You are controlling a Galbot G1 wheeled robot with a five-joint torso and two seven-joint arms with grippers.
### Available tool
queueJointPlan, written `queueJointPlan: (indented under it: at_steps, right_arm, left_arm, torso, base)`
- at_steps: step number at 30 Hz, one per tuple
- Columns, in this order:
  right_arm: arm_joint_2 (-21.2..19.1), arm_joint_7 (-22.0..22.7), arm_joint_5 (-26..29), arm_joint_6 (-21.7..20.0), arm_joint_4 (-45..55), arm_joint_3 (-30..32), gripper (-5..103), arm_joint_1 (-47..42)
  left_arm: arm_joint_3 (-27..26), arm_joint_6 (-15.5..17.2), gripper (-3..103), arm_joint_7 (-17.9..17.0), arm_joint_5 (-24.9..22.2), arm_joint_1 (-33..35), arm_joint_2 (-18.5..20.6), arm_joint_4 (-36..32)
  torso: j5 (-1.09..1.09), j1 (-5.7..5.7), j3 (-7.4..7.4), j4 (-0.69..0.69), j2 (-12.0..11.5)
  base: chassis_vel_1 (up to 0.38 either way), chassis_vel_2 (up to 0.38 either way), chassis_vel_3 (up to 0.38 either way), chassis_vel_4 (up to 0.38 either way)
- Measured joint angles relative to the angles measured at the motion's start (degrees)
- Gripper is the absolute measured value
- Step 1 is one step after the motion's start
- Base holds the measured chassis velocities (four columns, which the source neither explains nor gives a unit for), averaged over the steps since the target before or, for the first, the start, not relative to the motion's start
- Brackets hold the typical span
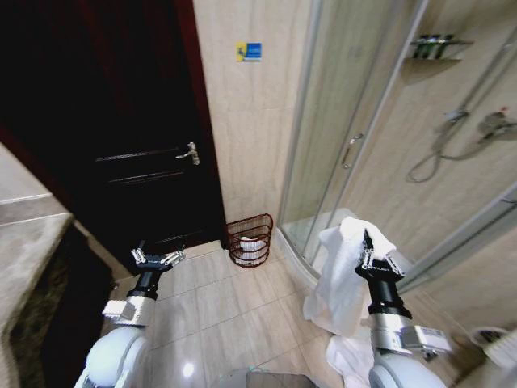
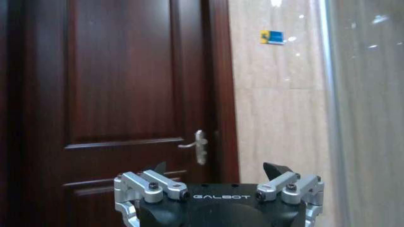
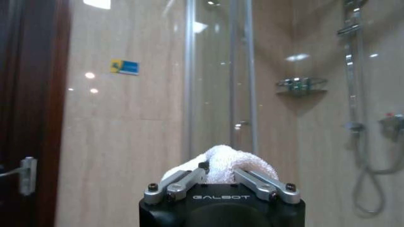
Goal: Discard the used towel into the hamper.
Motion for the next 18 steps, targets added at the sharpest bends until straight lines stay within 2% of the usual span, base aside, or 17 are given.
queueJointPlan:
  at_steps: [9, 14, 18]
  right_arm:
    - [0.01, 0.03, -0.07, -0.14, 0.00, 0.20, 3, 0.43]
    - [-0.06, 0.17, -0.50, -1.53, 0.00, 0.44, 3, 0.63]
    - [-0.04, 0.24, -0.57, -1.67, 0.00, 0.41, 3, 0.81]
  left_arm:
    - [-0.05, -0.62, 100, -0.09, 0.10, -0.09, 0.13, 0.62]
    - [0.24, -2.71, 100, 0.22, -0.82, -0.16, 0.14, 1.46]
    - [0.29, -2.90, 100, 0.41, -0.95, -0.14, 0.05, 1.59]
  torso:
    - [0.00, 0.00, 0.00, 0.00, 0.00]
    - [0.00, 0.00, 0.00, -0.02, 0.00]
    - [0.00, 0.00, 0.00, -0.01, 0.00]
  base:
    - [0.070, 0.086, 0.082, 0.080]
    - [0.000, 0.000, 0.000, 0.000]
    - [0.000, 0.000, 0.000, 0.000]
